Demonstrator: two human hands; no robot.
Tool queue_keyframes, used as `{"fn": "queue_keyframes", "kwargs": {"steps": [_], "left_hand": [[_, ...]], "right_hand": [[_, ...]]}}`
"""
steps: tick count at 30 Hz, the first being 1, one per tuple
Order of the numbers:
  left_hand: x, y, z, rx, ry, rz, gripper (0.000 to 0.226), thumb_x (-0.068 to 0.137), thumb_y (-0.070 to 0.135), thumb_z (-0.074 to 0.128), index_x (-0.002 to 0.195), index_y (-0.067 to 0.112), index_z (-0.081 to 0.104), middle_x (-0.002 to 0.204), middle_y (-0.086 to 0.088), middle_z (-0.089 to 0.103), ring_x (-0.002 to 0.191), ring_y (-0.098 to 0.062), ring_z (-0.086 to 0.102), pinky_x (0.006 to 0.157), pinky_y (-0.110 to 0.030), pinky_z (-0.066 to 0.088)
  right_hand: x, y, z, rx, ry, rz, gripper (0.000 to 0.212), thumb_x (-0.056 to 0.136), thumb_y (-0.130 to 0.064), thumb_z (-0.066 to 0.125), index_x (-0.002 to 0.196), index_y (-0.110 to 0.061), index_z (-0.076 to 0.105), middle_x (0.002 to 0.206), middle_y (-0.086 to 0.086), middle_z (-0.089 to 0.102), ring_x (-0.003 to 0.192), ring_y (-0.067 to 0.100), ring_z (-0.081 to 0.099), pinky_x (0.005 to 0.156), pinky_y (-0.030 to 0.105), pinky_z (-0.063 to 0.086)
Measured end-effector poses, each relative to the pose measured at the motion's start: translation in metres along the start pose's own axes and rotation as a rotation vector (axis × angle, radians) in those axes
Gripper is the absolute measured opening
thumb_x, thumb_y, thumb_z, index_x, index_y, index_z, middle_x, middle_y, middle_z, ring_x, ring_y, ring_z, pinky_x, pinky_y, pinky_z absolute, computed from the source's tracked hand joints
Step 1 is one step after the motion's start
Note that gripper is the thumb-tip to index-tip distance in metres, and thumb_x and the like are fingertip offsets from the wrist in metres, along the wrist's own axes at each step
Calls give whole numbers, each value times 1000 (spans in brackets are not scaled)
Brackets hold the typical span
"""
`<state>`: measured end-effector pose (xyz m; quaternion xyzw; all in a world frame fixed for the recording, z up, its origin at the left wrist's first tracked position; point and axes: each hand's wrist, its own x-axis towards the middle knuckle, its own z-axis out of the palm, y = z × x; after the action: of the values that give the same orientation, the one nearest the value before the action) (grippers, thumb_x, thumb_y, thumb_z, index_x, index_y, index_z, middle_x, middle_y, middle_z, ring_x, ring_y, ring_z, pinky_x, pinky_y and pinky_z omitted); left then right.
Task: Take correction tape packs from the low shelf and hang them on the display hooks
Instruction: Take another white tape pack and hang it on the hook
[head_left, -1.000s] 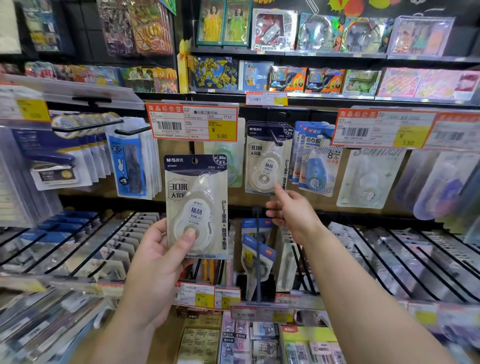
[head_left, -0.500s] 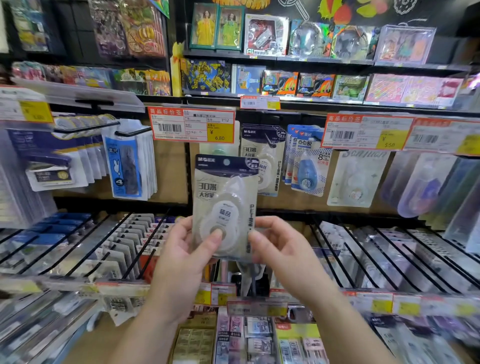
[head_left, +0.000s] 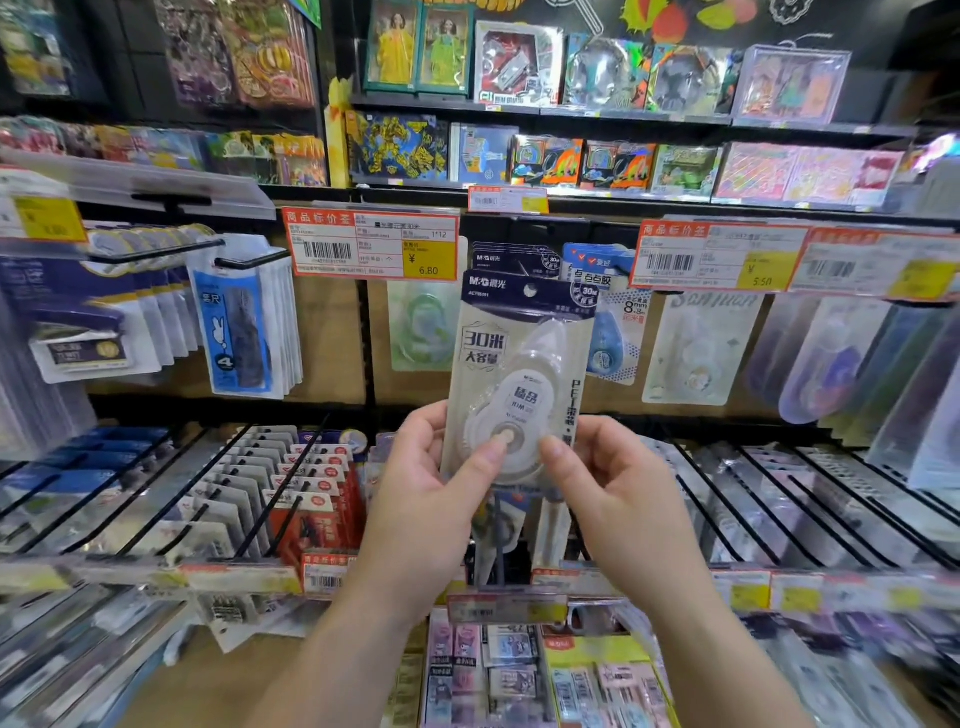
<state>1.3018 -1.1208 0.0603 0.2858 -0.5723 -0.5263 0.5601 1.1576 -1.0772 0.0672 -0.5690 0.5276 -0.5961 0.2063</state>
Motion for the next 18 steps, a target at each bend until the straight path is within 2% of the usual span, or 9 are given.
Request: {"fn": "queue_keyframes", "kwargs": {"steps": [5,7,10,13,16,18], "left_hand": [[9,0,7,22,24,-29,29,90,16,68,117,22,58,107,1,75,100,-14,72,85,-33,57],[9,-1,8,35,20,-35,27,91,16,67,115,24,59,104,3,76,96,-12,73,78,-29,57],[10,-3,8,40,10,-35,25,92,16,67,113,26,59,100,6,76,89,-10,74,66,-19,55],[12,-4,10,35,14,-27,29,88,20,69,115,24,59,100,6,76,90,-9,73,66,-17,54],[14,-8,12,29,14,-19,37,82,28,70,116,23,59,102,4,76,91,-10,73,67,-18,55],[16,-11,12,46,24,-12,39,81,30,70,117,23,58,103,5,76,93,-9,73,71,-20,56]], "right_hand": [[9,-1,-3,11,28,4,6,93,-27,63,91,-26,68,78,12,68,69,23,63,65,31,53],[11,2,-4,11,26,12,6,93,-29,63,90,-27,69,77,10,68,67,21,61,64,31,52],[12,6,-5,3,32,21,9,92,-33,63,87,-27,68,75,8,66,63,10,55,59,26,48],[14,9,-6,-5,40,29,11,91,-35,64,85,-27,68,71,9,63,62,11,53,60,32,48],[15,11,-7,-14,32,35,11,92,-36,63,88,-28,69,73,5,66,67,22,60,67,40,55],[17,13,-8,-17,25,36,9,92,-36,63,90,-28,69,74,0,69,65,13,60,66,33,55]]}}
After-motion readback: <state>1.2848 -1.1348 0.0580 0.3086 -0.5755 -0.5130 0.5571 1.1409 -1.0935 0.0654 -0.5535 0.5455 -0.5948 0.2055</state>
